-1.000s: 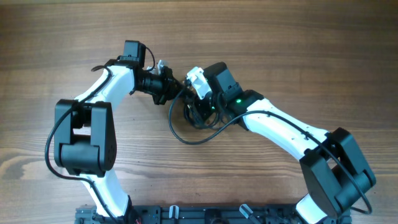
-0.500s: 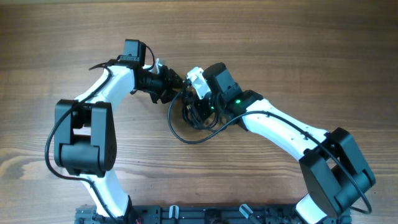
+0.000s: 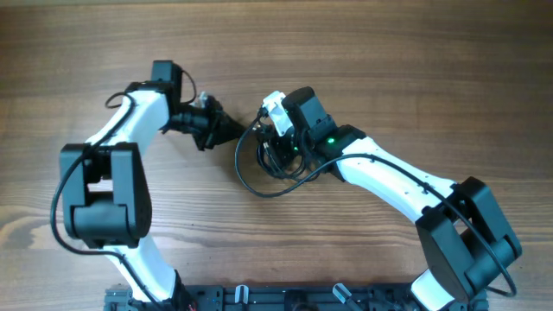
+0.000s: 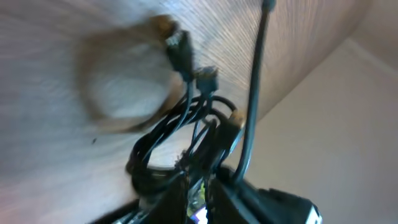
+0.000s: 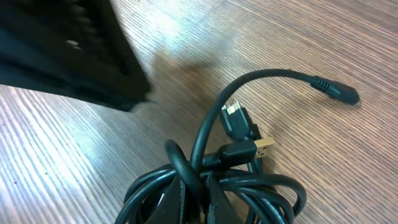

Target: Untangle cables

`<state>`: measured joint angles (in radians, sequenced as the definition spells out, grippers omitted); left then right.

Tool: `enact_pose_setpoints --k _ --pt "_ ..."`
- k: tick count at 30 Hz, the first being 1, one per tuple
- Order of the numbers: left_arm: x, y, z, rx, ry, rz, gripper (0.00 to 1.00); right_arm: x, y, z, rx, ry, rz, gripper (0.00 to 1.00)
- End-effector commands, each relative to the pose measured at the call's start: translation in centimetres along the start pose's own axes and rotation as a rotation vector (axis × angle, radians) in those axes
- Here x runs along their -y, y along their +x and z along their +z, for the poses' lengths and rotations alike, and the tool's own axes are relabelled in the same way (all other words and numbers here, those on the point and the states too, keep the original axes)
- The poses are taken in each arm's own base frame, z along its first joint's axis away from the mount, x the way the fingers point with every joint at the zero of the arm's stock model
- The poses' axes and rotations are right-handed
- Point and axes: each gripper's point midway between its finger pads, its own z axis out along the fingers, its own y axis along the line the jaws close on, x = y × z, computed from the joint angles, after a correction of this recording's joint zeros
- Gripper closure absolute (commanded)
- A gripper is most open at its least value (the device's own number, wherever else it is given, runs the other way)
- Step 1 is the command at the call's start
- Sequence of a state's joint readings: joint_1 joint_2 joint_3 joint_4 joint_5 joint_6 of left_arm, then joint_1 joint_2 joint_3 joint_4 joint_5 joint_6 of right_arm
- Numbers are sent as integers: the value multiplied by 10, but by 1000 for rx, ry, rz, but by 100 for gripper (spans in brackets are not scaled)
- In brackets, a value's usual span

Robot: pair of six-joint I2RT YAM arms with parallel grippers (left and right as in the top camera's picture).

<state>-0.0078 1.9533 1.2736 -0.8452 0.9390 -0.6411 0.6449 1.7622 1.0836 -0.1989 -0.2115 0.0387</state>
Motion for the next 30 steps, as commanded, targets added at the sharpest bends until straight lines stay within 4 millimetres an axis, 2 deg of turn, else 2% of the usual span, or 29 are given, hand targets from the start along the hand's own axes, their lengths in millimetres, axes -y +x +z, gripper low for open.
enact_pose_setpoints --k 1,5,8,13,17,19,30 --pt "10 13 -11 -6 23 12 82 7 -3 4 3 33 18 96" --pt "11 17 -6 -18 14 9 72 2 -4 4 8 2 13 96" --pt "13 20 -1 -26 7 -32 68 -6 -7 4 19 -39 10 96" --pt "23 25 14 -26 -2 -84 66 -6 -10 4 30 -41 7 96" --pt "30 29 24 -31 -1 -99 67 -6 -10 4 29 -42 7 96" --pt "31 29 28 -21 -11 -104 69 -6 -10 4 30 -41 7 96" --pt "28 18 30 47 -42 -88 95 -9 -8 4 25 -58 -32 96"
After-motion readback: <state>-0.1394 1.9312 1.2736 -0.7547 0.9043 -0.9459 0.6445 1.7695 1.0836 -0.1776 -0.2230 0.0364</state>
